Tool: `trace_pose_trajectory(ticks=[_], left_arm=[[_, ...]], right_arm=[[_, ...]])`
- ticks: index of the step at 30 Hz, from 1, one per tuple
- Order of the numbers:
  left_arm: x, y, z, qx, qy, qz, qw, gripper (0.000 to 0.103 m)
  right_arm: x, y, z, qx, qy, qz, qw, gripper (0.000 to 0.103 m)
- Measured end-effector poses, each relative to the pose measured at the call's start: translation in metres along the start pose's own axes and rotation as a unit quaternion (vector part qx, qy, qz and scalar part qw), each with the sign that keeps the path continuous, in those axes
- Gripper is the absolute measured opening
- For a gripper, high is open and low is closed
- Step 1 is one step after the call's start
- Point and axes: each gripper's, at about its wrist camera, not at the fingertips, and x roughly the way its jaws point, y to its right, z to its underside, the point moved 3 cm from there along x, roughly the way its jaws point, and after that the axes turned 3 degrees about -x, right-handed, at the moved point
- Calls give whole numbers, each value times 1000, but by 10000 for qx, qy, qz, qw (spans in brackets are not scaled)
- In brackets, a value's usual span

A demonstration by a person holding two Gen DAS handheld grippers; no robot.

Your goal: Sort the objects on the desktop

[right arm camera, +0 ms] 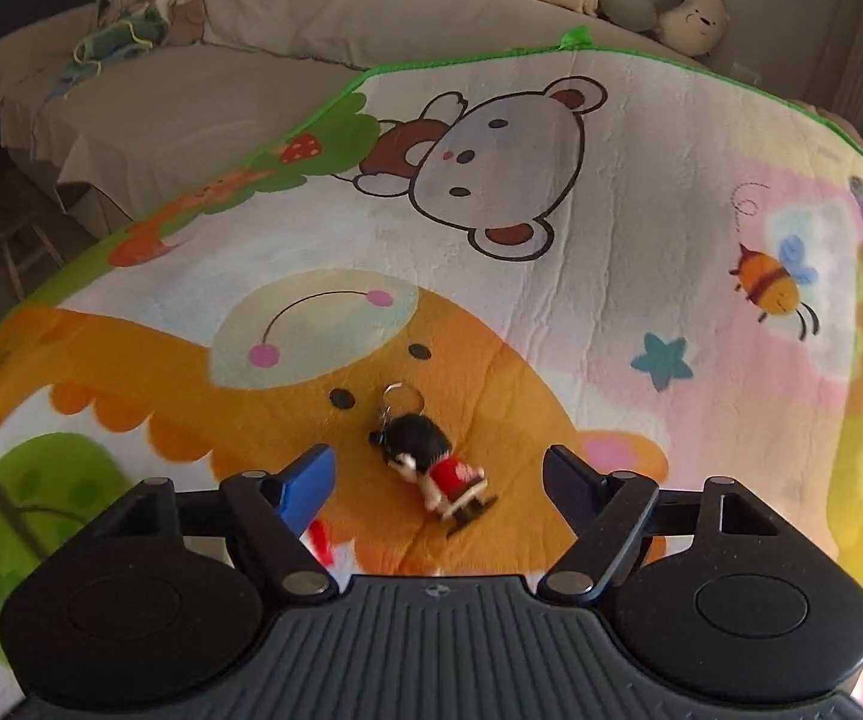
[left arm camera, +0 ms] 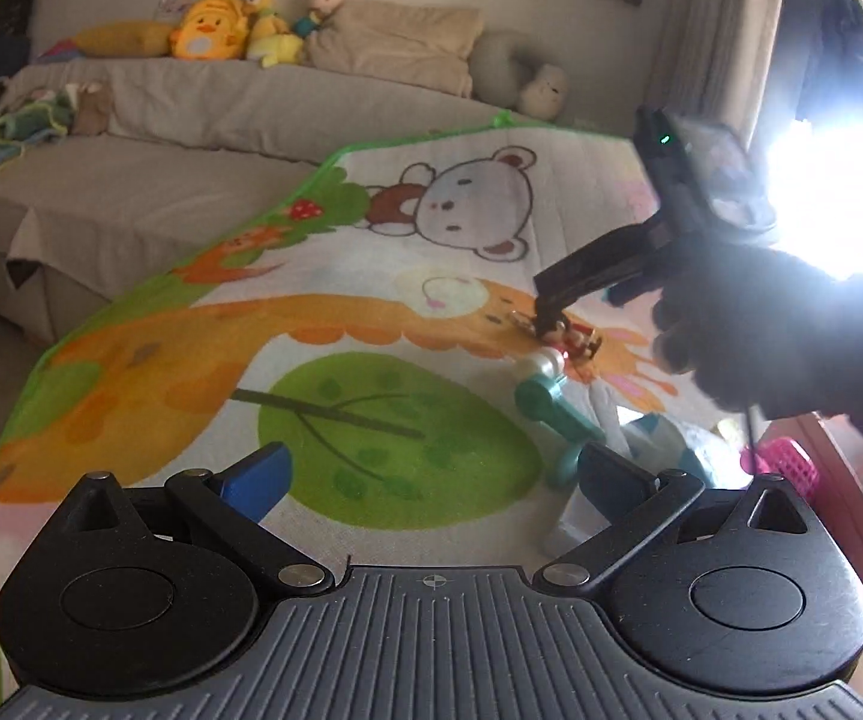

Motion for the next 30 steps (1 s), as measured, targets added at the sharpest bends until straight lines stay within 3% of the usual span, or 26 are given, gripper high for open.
trace_pose_trajectory(ticks=[2,3,4,6,11,14,17,20,23,26,30], left_arm=[[0,0,1,-25,-8,150,9999,103],[1,3,2,6,-14,201,9998,103],[1,5,3,49,-31,242,9997,103],[1,9,6,133,-76,316,9994,103],[0,19,10,334,-124,481,9982,103],[-1,33,17,602,-228,617,9960,103],[-3,53,27,835,-386,786,9927,103],[-2,71,34,913,-531,815,9911,103],[0,89,42,977,-703,778,9897,103],[0,108,51,1165,-871,750,9865,103],[-2,129,60,1546,-961,702,9808,103]], right_arm=[[23,4,-4,246,-238,-10,9994,63],[30,6,-4,351,-366,-112,9986,45],[34,8,-3,425,-475,-192,9978,37],[25,8,1,432,-475,-286,9975,32],[-67,26,38,851,-186,-1111,9900,32],[-139,40,72,974,155,-1242,9874,32],[-204,52,127,1174,228,-1416,9827,32],[-231,56,191,1402,-58,-1622,9767,32],[-230,48,250,1513,-300,-1535,9760,32],[-223,46,290,1594,-270,-1192,9796,32],[-249,55,308,1410,401,-690,9868,37]])
